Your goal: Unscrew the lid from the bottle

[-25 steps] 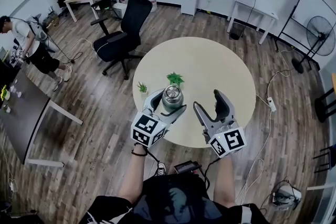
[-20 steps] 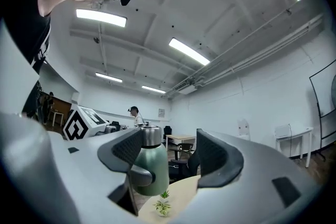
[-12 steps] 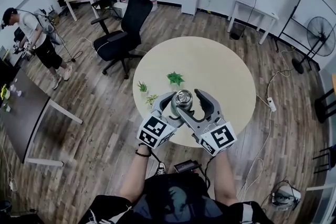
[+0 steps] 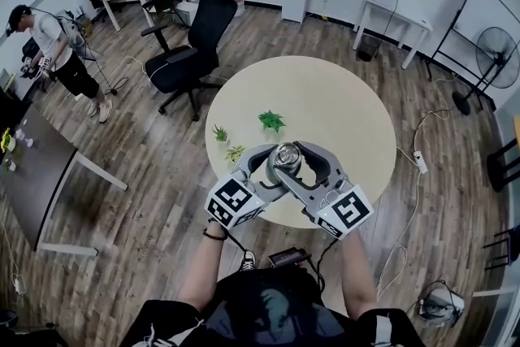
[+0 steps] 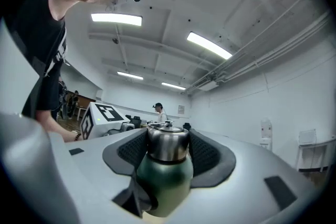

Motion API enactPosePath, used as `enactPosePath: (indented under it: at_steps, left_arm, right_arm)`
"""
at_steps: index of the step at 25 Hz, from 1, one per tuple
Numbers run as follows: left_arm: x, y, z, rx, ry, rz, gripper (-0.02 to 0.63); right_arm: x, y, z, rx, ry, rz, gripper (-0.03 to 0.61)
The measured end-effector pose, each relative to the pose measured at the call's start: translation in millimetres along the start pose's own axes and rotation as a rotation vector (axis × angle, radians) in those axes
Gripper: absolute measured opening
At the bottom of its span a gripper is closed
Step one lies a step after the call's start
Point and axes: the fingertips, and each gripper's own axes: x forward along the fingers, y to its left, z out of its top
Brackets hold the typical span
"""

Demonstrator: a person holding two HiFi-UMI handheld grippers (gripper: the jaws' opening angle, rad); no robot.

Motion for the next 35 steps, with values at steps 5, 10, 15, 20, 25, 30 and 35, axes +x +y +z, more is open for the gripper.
enactPosePath:
  at_steps: [5, 10, 15, 20, 25, 30, 35]
  left_arm:
    - [-16, -17, 13, 0.041, -0.038, -0.207, 0.373]
    - [-12, 0, 12, 0.042, -0.043, -0.074, 0.373]
    - [1, 21, -1, 0.058, 0.009, 0.173, 0.373]
    - [5, 24, -12, 0.045, 0.048, 0.272, 0.373]
    - [-6, 2, 0, 0.041, -0.011, 0.023, 0.373]
    - [-20, -22, 18, 0.087, -0.062, -0.232, 0.371]
    - [-10, 3, 7, 0.052, -0.039, -0.063, 0.371]
  right_arm:
    - [-5, 18, 17, 0.020, 0.003, 0.277, 0.249]
    - [0, 5, 16, 0.123, -0.027, 0.168, 0.298]
    - [14, -8, 4, 0.143, -0.034, -0.095, 0.331]
    - [18, -18, -12, 0.087, 0.042, -0.224, 0.272]
    - [11, 4, 8, 0.056, 0.007, 0.060, 0.268]
    - [0, 25, 31, 0.086, -0.013, 0.369, 0.268]
    - [12, 5, 19, 0.124, -0.007, 0.158, 0.337]
